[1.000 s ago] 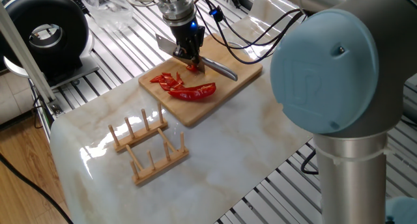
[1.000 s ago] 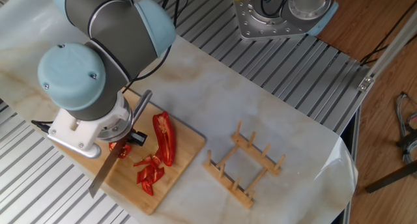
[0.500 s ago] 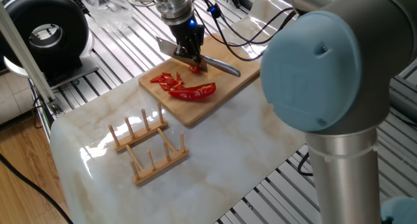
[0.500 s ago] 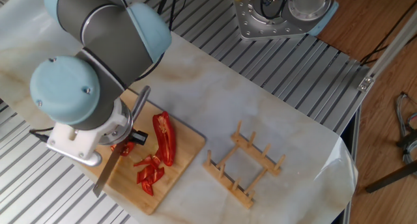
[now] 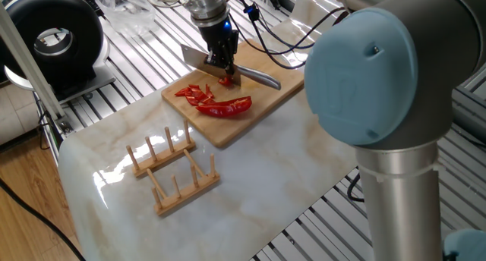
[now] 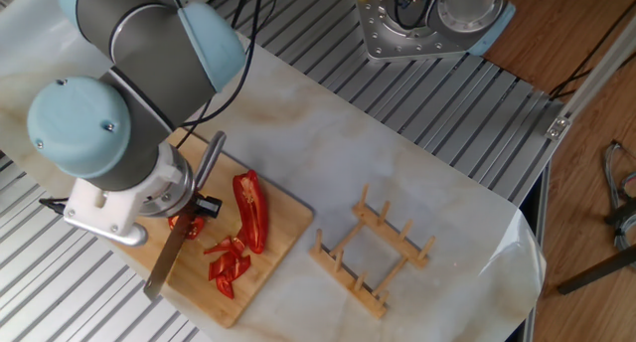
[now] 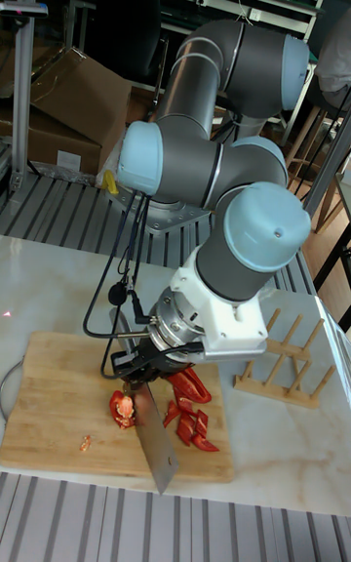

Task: Chop the chili peppers

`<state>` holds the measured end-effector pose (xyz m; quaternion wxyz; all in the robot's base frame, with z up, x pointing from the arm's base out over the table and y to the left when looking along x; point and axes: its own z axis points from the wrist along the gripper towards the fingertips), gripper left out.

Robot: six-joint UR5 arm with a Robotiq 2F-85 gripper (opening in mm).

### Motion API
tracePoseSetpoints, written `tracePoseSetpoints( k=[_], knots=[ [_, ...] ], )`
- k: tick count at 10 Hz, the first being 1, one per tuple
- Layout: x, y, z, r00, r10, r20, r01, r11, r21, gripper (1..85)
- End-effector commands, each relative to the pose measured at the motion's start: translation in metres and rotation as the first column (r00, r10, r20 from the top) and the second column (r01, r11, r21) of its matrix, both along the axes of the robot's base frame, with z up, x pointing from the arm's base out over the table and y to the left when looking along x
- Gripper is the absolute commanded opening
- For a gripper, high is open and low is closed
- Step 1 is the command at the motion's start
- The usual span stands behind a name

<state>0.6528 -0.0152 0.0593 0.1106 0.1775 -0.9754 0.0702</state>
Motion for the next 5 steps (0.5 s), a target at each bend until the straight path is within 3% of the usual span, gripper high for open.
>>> tracePoseSetpoints(
  k=[1,2,3,5],
  knots=[
    [0.003,0.01,0.012,1.0,0.002,-0.012,-0.002,1.0,0.008,1.3],
    [0.002,0.013,0.012,1.0,-0.004,-0.015,0.004,1.0,0.017,1.3],
    [0.0,0.014,0.005,1.0,-0.004,-0.012,0.005,0.999,0.053,1.3],
    [-0.003,0.006,-0.007,1.0,0.022,0.002,-0.022,0.996,0.082,1.3]
  ],
)
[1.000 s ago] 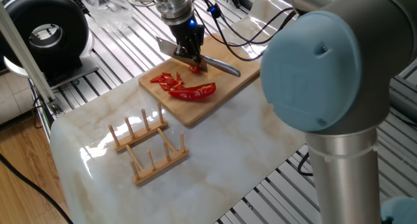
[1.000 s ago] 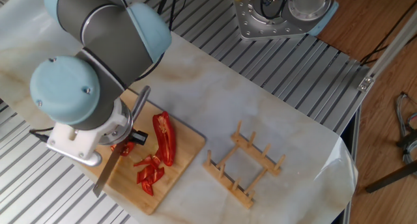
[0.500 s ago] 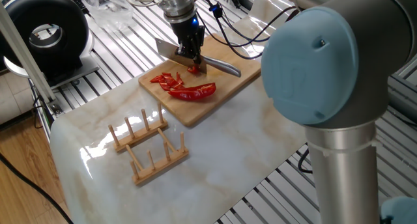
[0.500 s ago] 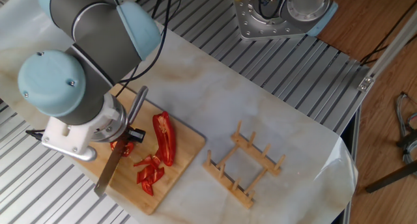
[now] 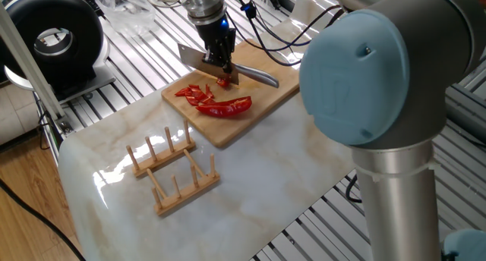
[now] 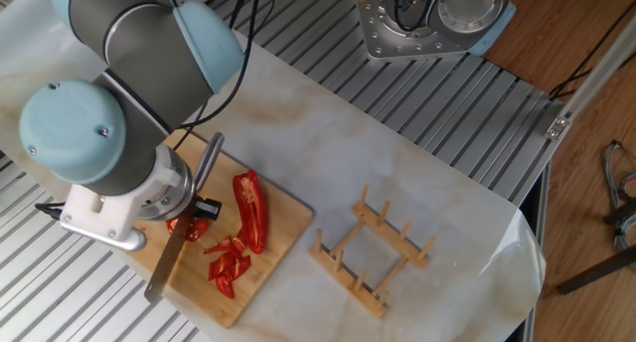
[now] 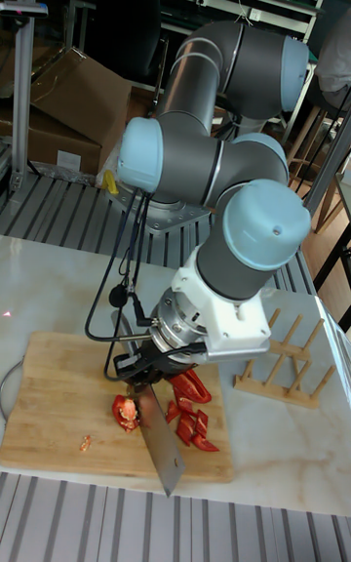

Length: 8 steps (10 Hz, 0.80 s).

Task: Chop the chili peppers

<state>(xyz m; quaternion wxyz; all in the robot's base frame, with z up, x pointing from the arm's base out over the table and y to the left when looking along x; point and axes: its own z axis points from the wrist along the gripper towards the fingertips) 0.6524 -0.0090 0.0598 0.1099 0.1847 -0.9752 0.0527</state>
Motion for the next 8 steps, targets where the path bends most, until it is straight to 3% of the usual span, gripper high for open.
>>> tracePoseSetpoints(
  k=[1,3,5,7,8],
  knots=[
    [-0.002,-0.002,-0.011,1.0,0.021,0.011,-0.021,0.999,0.048,1.3],
    [0.002,-0.003,-0.005,1.0,0.029,0.003,-0.029,0.999,0.016,1.3],
    [0.002,0.004,0.005,0.999,0.03,-0.031,-0.03,1.0,-0.006,1.3],
    [0.0,0.009,0.01,0.998,0.033,-0.05,-0.033,0.999,-0.006,1.3],
    [-0.002,0.007,0.007,0.998,0.037,-0.048,-0.036,0.999,0.015,1.3]
  ],
)
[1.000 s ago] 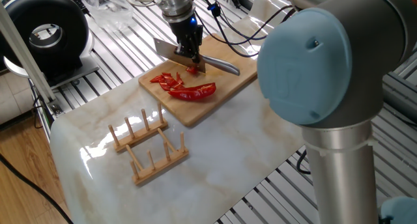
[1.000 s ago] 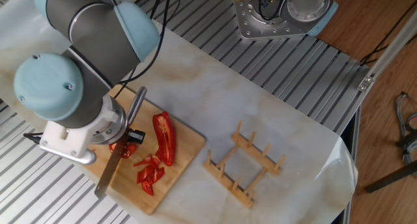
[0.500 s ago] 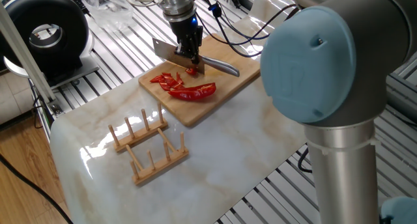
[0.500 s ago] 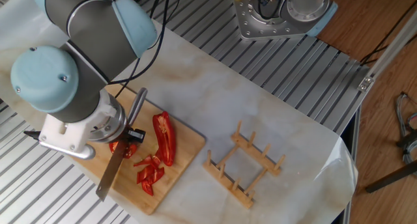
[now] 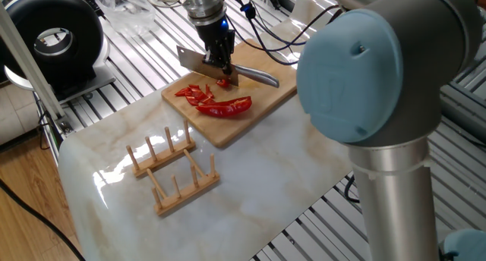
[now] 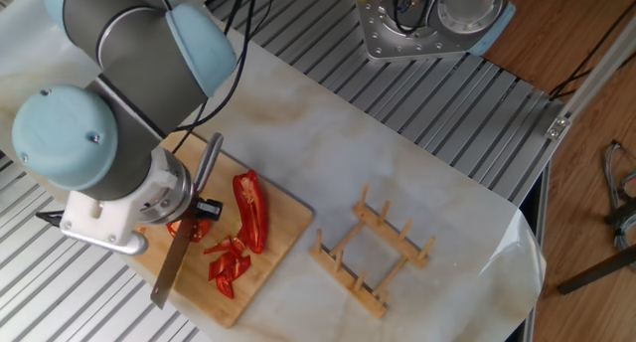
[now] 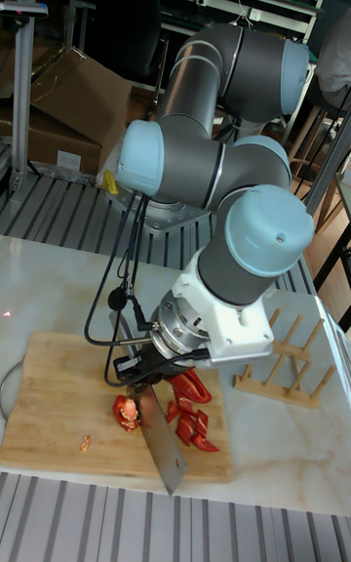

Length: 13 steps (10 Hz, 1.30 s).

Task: Chop the chili peppers

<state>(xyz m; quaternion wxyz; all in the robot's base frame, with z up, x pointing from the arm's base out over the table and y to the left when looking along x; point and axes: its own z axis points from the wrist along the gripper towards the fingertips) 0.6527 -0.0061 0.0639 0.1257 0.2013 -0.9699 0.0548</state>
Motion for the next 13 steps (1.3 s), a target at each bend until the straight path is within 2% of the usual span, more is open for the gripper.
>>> tracePoseSetpoints(
  k=[1,3,4,6,7,8,10,11,12,13],
  knots=[
    [-0.003,0.003,-0.007,1.0,0.007,0.003,-0.008,0.999,0.051,1.3],
    [-0.005,-0.004,-0.013,1.0,0.022,0.01,-0.022,0.998,0.06,1.3],
    [-0.006,-0.003,-0.007,1.0,0.024,0.002,-0.024,0.998,0.052,1.3],
    [-0.002,0.005,0.013,1.0,0.012,-0.009,-0.012,1.0,0.01,1.3],
    [0.007,0.005,0.024,1.0,0.016,0.011,-0.015,0.999,-0.041,1.3],
    [0.006,0.017,0.027,1.0,-0.014,0.022,0.015,1.0,-0.024,1.3],
    [0.0,0.021,0.03,1.0,-0.014,0.018,0.014,1.0,0.019,1.3],
    [-0.002,0.022,0.035,1.0,-0.013,0.021,0.012,1.0,0.025,1.3],
    [0.0,0.02,0.038,0.999,-0.012,0.044,0.011,1.0,0.022,1.3],
    [0.004,0.016,0.033,0.997,-0.021,0.07,0.019,0.999,0.028,1.3]
  ],
)
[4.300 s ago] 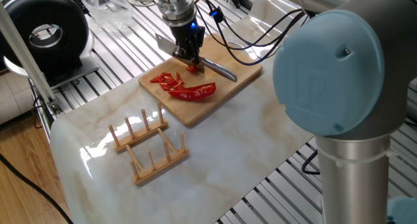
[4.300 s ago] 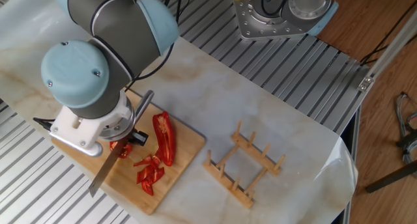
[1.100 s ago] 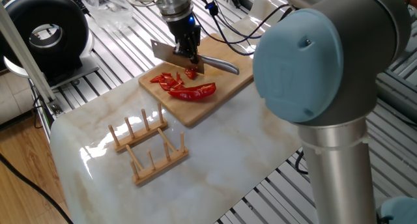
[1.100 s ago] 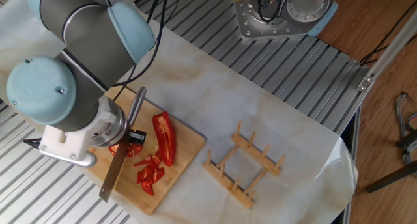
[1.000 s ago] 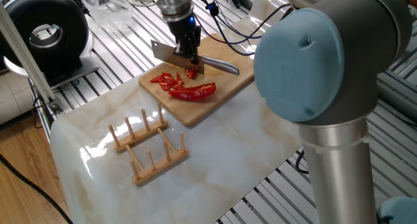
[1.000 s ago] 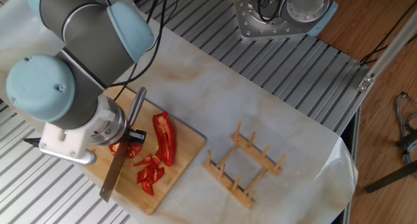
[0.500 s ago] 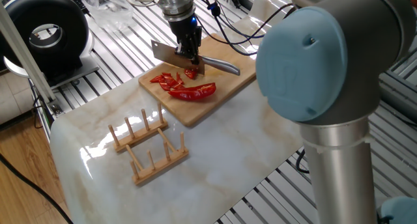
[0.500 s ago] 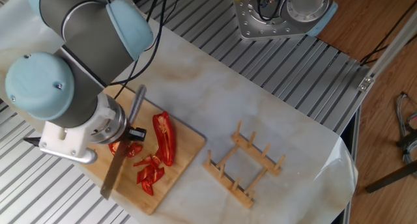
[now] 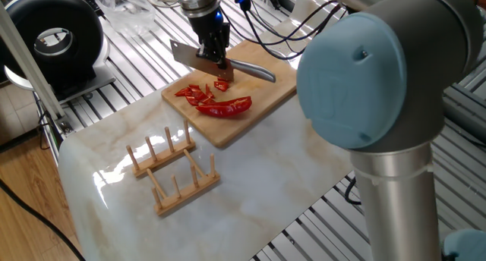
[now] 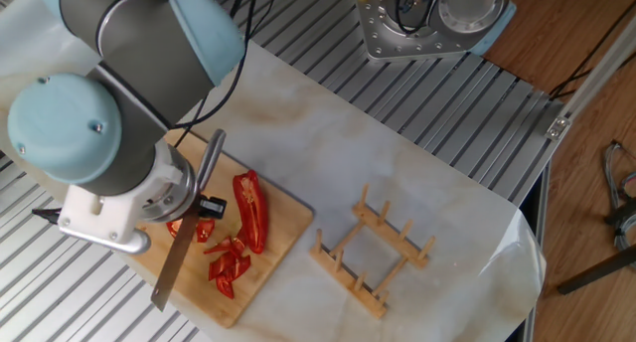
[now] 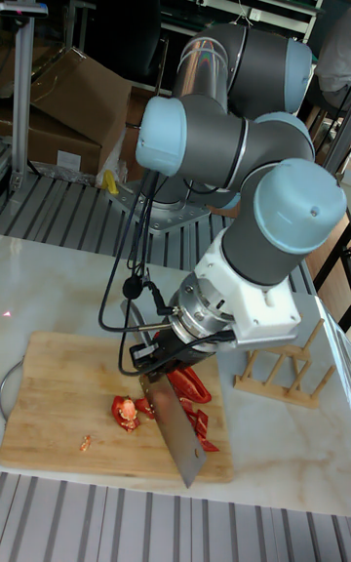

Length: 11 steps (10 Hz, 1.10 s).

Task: Chop the chili peppers

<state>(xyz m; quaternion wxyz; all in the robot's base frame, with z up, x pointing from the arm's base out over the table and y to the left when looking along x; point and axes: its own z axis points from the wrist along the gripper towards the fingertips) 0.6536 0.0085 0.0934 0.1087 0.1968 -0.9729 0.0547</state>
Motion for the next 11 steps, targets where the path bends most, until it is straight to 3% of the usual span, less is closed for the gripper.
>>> tracePoseSetpoints(
  k=[1,4,7,11],
  knots=[
    [0.005,0.003,-0.005,0.998,-0.033,0.049,0.031,0.999,0.041,1.3],
    [0.014,-0.003,-0.017,0.996,-0.049,0.073,0.047,0.999,0.023,1.3],
    [0.014,-0.003,-0.028,0.995,-0.073,0.072,0.07,0.997,0.041,1.3],
    [0.014,0.013,-0.021,0.993,-0.098,0.061,0.094,0.993,0.068,1.3]
  ],
)
